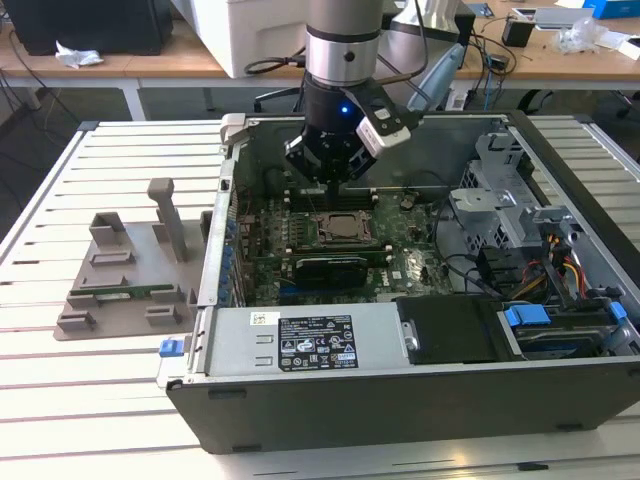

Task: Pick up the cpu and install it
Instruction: 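Install the first cpu locking lever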

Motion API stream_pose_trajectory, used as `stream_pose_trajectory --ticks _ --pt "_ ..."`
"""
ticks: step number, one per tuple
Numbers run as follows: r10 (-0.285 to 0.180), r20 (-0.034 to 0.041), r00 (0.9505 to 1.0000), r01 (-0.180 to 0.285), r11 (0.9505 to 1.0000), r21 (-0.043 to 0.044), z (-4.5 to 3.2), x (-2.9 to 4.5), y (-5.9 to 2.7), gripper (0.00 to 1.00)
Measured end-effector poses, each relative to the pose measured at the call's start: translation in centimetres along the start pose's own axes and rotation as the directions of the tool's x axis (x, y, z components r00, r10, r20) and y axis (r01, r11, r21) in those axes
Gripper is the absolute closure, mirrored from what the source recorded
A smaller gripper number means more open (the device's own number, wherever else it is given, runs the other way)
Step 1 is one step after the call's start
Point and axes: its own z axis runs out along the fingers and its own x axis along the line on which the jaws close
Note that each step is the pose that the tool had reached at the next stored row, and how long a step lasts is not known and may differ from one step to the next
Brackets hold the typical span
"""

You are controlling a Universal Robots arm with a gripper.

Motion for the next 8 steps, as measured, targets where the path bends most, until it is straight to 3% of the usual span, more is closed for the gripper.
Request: stream_pose_trajectory --ticks 8 --pt "0.000 0.0000 1.0000 0.000 1.0000 0.0000 -0.39 0.07 0.00 0.89"
